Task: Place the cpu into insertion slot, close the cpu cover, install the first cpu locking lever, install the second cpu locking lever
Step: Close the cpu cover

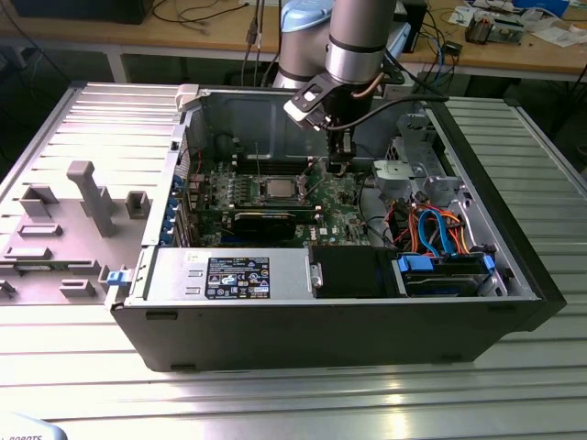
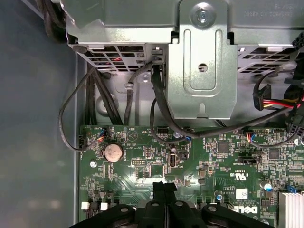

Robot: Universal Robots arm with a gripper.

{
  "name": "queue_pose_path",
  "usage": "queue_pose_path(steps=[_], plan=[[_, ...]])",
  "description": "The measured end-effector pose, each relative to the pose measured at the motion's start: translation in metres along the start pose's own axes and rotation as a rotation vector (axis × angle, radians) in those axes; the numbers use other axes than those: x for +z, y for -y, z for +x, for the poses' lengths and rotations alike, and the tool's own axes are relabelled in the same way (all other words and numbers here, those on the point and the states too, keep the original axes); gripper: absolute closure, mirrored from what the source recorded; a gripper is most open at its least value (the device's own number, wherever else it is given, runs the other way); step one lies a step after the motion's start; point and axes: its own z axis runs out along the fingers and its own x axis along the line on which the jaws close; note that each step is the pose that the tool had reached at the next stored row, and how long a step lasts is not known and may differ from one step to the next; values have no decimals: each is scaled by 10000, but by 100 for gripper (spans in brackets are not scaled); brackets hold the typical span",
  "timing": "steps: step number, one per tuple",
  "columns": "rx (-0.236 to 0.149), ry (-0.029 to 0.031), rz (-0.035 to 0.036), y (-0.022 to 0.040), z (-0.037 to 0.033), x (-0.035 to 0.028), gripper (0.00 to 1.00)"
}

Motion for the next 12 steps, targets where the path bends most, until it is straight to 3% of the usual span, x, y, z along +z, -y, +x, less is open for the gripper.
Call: queue_pose_path(steps=[5,12], plan=[[-1,-2,0,56,0,0,89],[-1,-1,0,63,-3,4,89]])
